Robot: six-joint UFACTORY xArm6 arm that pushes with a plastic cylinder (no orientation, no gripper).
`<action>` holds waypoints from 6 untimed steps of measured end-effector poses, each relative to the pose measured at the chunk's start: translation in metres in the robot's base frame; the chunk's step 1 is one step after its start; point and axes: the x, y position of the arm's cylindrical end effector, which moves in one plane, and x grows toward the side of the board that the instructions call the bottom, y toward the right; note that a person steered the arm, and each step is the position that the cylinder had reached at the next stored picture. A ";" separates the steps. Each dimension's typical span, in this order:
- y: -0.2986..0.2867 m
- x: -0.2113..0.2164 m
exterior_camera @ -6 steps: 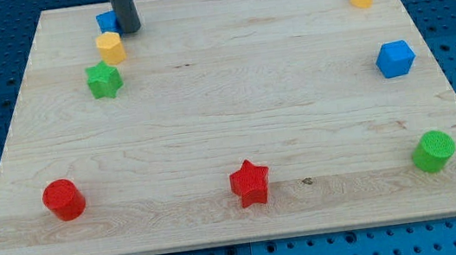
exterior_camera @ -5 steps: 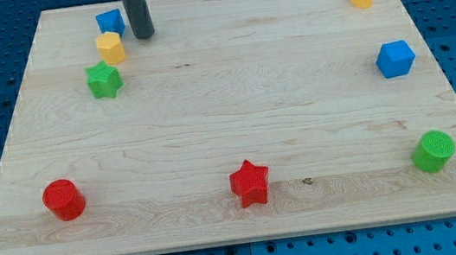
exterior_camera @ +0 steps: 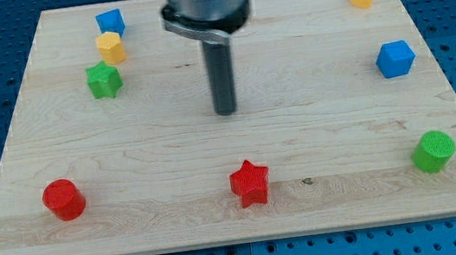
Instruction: Push the red star closer to the red circle
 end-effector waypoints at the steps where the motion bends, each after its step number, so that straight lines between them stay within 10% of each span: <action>1: 0.036 0.012; 6: -0.004 0.121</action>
